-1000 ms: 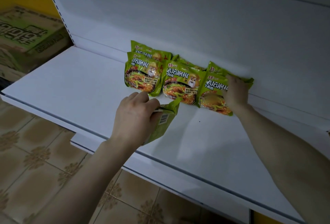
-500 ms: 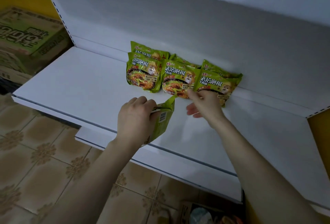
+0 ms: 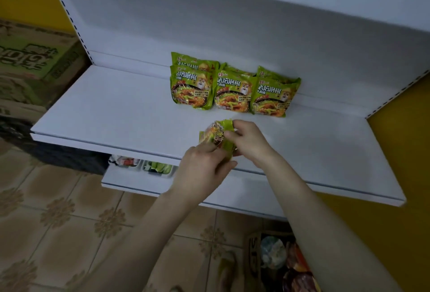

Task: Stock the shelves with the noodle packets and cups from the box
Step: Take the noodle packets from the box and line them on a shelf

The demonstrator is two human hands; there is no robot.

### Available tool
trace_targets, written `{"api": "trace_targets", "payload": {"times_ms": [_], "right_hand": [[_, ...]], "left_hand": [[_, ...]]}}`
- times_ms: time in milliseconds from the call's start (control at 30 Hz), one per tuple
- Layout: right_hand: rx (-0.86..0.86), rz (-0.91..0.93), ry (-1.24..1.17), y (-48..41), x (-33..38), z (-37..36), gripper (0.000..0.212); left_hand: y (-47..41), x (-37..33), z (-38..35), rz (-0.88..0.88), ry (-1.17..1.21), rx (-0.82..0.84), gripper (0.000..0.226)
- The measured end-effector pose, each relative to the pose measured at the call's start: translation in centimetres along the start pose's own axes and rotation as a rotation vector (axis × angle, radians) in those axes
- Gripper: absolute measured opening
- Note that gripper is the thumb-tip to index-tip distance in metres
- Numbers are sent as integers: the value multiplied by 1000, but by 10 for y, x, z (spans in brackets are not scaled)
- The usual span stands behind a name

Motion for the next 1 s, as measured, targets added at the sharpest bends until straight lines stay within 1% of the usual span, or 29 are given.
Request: {"api": "trace_targets", "payload": {"times_ms": [67,133,233,300,400,433,500,567,600,700,767,833,933,1000], "right_hand": [[-17,99,109,9,15,1,16],[-8,177,188,16,28,2,17],[43,252,268,25,45,2,19],[88,294,316,29,55,-3,21],[168,297,350,31,64,-16,24],[190,298,359,32,66,-20,24],[227,315,350,34,71,-29,24],[255,333,323,35,74,-35,22],[265,340,311,36,75,-37,22],[264,362,244,37,78,-39,22],[220,353,159,34,75,-35,23],[101,303,74,26,67,-19,24],[-249,261,-30,16,57,29,19],[-444,236,-119,17,46,59,17]], "left_hand": [[16,5,12,-15,39,34,35],[30,24,28,30,3,22,37],[45,58,51,139,-105,-14,26],[48,76,53,228,-86,30,45],[44,75,56,228,-18,77,71],[42,73,55,226,9,94,77],[40,74,46,276,76,182,85],[41,76,34,332,197,273,89],[40,76,31,340,263,289,89],[38,76,30,357,399,265,79],[37,78,30,377,431,239,70],[36,85,30,411,437,186,63],[41,103,29,537,532,73,65],[49,118,24,667,719,-20,65]]}}
Point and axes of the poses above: each hand's wrist, its own y-axis away from the middle knuckle, its own z-axis out of the back of the hand, x = y × z, the point moved 10 cm from there along -y, towards the middle knuckle, and after that the axes turned 6 degrees about y, right-handed, at the moved point
